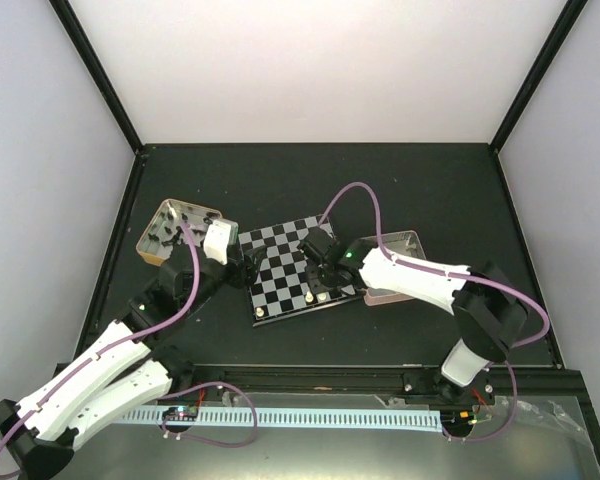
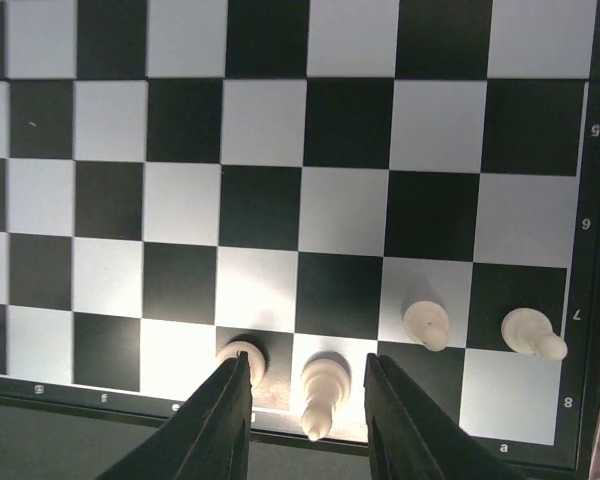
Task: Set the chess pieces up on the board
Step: Place the chess piece on the chessboard, then adjust the chess piece on the chessboard.
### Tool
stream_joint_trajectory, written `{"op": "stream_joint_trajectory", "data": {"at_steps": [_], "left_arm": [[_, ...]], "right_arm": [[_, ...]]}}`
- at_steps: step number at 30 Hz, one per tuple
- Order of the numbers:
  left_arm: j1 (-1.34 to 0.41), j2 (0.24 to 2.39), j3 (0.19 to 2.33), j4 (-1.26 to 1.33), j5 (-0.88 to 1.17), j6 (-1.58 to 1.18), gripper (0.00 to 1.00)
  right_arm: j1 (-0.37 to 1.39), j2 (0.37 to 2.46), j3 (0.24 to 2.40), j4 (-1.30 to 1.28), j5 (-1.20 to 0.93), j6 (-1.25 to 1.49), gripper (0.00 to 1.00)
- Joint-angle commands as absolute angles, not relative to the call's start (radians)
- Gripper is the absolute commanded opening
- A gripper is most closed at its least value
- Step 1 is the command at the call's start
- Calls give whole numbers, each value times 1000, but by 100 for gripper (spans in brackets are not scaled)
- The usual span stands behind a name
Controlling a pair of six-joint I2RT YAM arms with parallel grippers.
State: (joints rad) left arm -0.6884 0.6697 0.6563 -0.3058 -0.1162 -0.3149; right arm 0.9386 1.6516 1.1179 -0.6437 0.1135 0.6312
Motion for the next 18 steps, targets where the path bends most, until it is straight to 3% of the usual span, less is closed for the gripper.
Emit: {"op": "stream_joint_trajectory", "data": {"at_steps": [1,10,18], "left_arm": [[-684,654,676,-299,-151,-320,79],[-683,569,654,-308,-291,-350,79],[-683,568,652,-312,-295,-354,79]], "right_arm": [[945,1620,1154,-644,117,614,35],[996,1728,1238,-662,79,539,38],[1019,1804,1269,-720,139,545,32]]}}
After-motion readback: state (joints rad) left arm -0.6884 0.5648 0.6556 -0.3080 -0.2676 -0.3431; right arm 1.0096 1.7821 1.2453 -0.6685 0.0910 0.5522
